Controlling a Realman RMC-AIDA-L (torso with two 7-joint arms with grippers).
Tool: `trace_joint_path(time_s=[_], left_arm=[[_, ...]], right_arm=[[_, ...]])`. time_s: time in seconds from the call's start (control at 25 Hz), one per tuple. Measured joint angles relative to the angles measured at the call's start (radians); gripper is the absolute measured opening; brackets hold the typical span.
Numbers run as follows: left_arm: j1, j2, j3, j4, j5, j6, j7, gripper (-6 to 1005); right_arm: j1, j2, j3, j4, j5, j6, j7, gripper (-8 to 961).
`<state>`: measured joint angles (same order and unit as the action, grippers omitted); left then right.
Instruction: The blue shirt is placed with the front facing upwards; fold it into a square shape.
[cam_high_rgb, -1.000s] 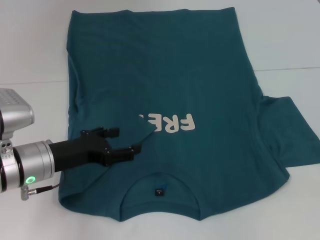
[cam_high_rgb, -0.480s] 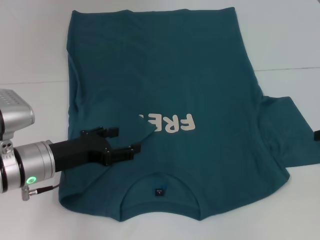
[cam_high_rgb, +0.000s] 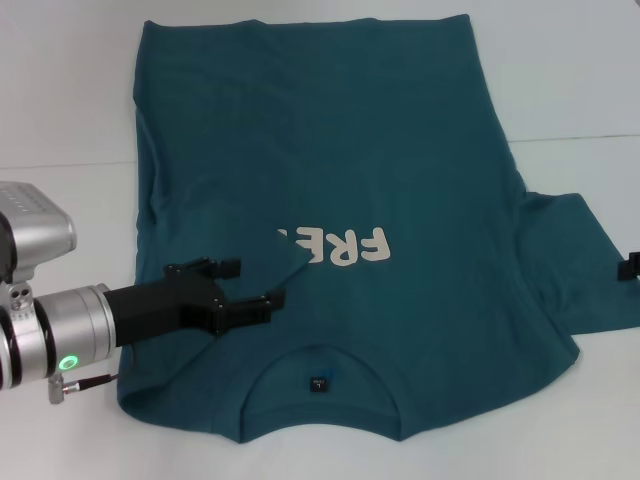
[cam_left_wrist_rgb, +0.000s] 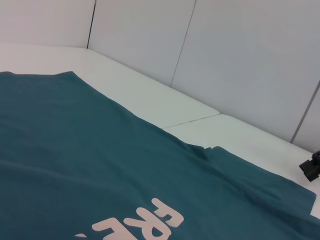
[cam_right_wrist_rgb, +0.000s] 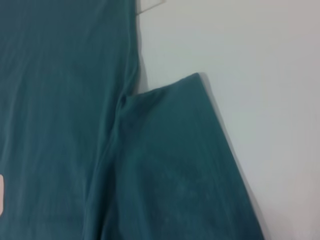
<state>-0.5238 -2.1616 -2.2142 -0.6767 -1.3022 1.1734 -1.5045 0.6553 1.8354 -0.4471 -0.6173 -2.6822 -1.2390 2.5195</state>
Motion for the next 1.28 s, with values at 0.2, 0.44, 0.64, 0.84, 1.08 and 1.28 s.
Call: trace_joint_path(time_s=[0.2,0.44,0.64,0.84,1.08,1.28], left_arm=[[-0.002,-0.001,0.000,0.000,0.000,-0.001,0.000,876],[-0.010,-0.001,0.004,0.014,0.000,-0.009,0.000,875],[-0.013,-0.001,-0.001,0.025,0.000,-0.011,0.012,875],[-0.014,-0.001,-0.002,0.028,0.000,-0.011,0.015,875],[-0.015,-0.001,0.001,0.033,0.000,-0.011,0.016,875],[-0.016,-0.001,0.004,0.033,0.000,-0.021,0.017,875]], right_arm=[[0.001,-0.005,-0.001,0.024,0.002,0.020,-0.001,929],[0.001,-0.005,-0.002,0.024,0.002,0.024,-0.002,925],[0.001,0.000,0.001,0.024,0.009,0.025,-0.002,923],[0.000,0.002,0.001,0.041,0.025,0.041,-0.006,920],[-0.002,0.002,-0.003,0.062,0.039,0.057,-0.015,919],[-0.004,0.002,0.004,0.069,0.059,0.055,-0.016,919]])
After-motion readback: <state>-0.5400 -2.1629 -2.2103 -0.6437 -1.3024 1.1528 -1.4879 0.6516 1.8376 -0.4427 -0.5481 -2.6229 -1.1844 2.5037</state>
